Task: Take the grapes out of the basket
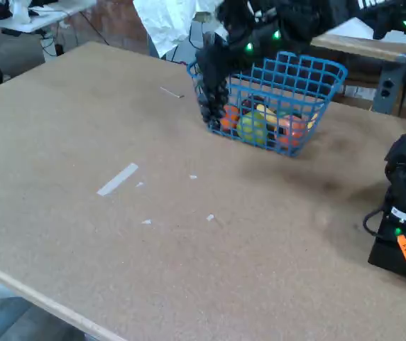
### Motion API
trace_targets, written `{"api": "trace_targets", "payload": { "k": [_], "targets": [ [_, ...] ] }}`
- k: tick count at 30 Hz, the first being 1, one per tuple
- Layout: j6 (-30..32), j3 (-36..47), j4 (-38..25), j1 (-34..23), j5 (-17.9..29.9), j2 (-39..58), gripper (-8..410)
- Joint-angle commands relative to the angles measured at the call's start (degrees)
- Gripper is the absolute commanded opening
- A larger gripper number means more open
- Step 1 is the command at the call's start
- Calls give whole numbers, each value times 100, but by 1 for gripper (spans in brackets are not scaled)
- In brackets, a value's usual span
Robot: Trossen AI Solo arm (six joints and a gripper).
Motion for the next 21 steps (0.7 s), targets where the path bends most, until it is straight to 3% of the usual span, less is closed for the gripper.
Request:
{"api": "trace_targets", "payload": {
  "k": [1, 17, 21],
  "targets": [
    [118, -358, 262, 2, 48, -7, -1],
    [295, -946, 328, 122, 24, 337, -1],
    [291, -951, 424, 208, -179, 675, -1]
  ]
}}
